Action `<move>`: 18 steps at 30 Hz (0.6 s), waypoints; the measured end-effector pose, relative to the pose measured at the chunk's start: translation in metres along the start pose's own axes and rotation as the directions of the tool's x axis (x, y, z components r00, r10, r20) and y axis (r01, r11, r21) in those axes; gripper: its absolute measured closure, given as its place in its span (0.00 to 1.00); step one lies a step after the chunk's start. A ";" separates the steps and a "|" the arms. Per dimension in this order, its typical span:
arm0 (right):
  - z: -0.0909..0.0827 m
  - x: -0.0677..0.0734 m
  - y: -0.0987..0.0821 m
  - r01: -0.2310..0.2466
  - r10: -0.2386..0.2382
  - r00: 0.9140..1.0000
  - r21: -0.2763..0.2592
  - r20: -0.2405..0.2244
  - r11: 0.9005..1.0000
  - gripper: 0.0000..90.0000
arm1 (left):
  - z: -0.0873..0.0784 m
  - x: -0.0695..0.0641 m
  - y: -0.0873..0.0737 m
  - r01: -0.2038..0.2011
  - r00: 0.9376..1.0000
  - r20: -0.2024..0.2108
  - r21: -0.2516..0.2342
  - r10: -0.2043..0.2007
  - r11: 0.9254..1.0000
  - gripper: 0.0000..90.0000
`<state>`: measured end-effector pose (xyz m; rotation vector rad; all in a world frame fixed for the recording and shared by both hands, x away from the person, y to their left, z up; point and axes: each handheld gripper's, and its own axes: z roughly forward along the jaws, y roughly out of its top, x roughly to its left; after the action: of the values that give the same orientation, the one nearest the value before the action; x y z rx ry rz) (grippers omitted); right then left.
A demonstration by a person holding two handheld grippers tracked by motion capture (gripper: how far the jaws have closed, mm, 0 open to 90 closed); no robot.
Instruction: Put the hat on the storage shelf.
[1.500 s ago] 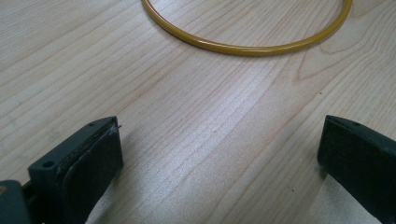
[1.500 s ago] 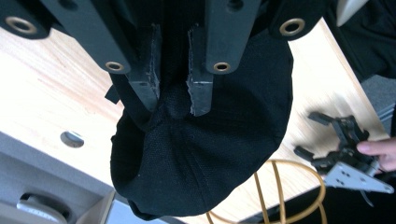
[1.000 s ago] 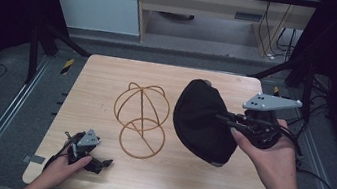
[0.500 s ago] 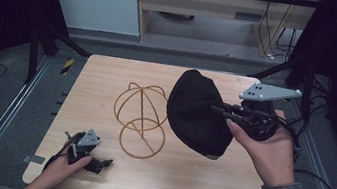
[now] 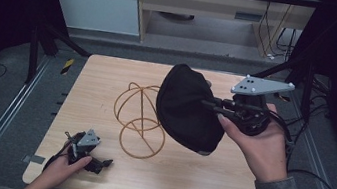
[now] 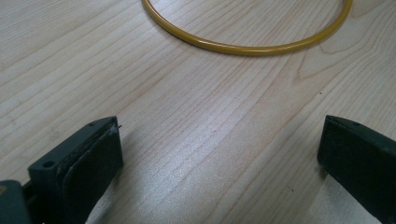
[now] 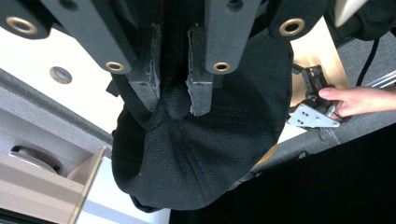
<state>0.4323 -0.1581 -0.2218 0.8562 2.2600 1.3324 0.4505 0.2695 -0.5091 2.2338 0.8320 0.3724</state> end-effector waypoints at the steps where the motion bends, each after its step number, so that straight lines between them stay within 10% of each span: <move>1: 0.001 0.001 0.002 0.004 -0.004 1.000 0.002 -0.002 1.000 0.87 | 0.000 0.000 0.000 0.000 1.000 0.000 0.000 0.000 1.000 0.00; 18: 0.037 0.020 0.033 0.059 -0.057 0.997 0.025 -0.056 0.998 0.87 | 0.000 0.000 0.000 0.001 1.000 -0.001 0.000 -0.001 1.000 0.00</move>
<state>0.4498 -0.1081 -0.2106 0.7651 2.3311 1.3186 0.4506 0.2695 -0.5090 2.2332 0.8331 0.3735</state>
